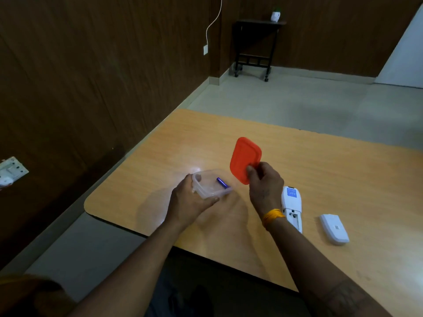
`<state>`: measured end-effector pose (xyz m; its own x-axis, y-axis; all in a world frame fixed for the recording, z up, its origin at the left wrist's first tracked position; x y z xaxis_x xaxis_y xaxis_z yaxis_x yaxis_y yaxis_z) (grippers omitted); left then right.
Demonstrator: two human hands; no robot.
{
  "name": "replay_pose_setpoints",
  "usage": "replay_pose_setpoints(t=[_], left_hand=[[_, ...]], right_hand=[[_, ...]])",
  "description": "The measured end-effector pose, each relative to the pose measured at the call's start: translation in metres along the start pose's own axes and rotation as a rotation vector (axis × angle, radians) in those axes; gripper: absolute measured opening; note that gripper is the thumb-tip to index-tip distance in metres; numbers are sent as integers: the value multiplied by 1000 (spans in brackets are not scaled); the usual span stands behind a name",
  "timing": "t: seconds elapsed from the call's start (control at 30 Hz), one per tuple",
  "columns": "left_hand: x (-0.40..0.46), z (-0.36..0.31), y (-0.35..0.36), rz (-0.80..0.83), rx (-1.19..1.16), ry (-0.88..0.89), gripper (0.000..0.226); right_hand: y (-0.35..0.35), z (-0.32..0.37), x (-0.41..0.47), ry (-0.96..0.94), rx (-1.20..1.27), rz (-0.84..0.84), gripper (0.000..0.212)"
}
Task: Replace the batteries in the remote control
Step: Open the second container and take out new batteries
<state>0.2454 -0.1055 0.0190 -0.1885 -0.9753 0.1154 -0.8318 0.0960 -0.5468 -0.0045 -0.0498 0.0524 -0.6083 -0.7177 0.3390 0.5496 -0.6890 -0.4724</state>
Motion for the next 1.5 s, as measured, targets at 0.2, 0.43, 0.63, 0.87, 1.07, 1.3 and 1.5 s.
replay_pose_setpoints(t=[0.2,0.43,0.63,0.87,1.07,1.3,1.5], left_hand=[[6,21,-7,-25,222,-117,90],[4,29,-7,16,434,-190,114],[6,31,-7,75,502,-229,126],[13,32,-6,134,567,-237,136],[14,36,-4,162,576,-240,138],[16,36,-5,158,580,-217,135],[16,35,-4,160,573,-215,136]], right_hand=[[0,-38,17,158,-53,16,34],[21,-48,33,219,-317,204,37],[24,-34,37,123,-485,225,38],[48,24,21,-167,-495,241,26],[97,63,2,-307,-709,415,17],[114,75,-2,-347,-903,463,16],[116,70,-1,-288,-885,458,15]])
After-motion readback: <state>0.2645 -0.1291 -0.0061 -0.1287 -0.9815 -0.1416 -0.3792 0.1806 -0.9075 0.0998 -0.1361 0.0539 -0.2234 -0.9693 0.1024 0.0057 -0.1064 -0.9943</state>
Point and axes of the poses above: each hand's wrist, its own x-axis towards the middle knuckle, its own y-axis out of the palm, z = x × y, the point moved 10 cm from there along x, towards the middle knuckle, and after that the axes turned 4 degrees about -x, right-handed, at the moved point
